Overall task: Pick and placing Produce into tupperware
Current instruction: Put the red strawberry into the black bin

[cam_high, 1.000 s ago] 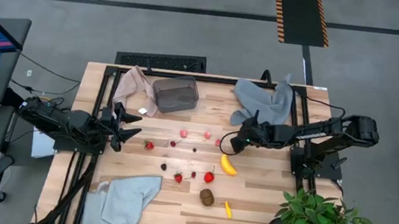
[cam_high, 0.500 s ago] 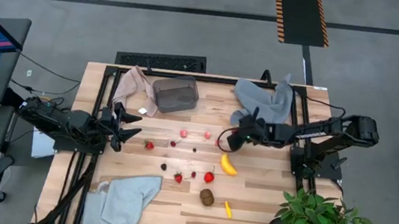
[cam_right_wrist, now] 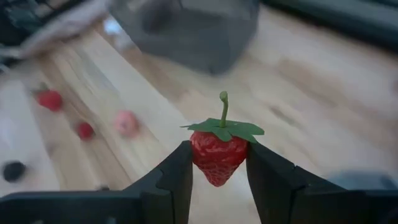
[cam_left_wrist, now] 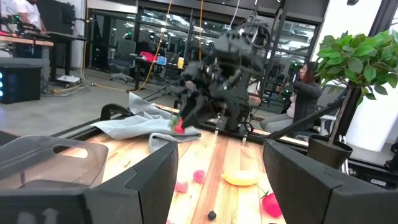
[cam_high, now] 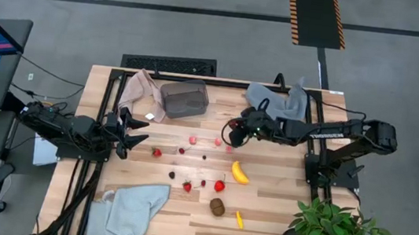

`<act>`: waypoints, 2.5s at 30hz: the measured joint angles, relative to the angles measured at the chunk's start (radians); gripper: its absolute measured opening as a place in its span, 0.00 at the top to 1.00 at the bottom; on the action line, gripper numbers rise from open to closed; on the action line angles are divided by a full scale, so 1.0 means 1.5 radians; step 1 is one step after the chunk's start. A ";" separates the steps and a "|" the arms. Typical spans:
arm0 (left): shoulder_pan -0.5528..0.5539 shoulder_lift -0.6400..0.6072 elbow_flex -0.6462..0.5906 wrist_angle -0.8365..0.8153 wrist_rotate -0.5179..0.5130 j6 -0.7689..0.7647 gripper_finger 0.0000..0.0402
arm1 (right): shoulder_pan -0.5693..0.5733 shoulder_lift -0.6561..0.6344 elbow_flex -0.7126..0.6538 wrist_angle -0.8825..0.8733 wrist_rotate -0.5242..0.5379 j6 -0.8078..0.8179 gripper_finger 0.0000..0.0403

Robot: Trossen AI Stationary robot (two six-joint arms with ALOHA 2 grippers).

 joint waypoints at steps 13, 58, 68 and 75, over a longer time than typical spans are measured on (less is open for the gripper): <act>0.000 0.000 0.000 0.000 -0.010 0.005 0.44 | -0.045 0.013 0.080 0.050 -0.047 -0.047 0.61; 0.000 0.000 0.000 -0.031 -0.028 -0.008 0.44 | -0.114 0.360 0.555 -0.152 -0.187 -0.146 0.38; 0.000 0.020 0.002 -0.072 -0.027 -0.011 0.44 | -0.017 0.265 0.555 -0.299 -0.186 -0.188 0.38; 0.000 0.103 0.005 -0.084 -0.044 -0.044 0.44 | 0.043 0.200 0.555 -0.418 -0.184 -0.205 0.38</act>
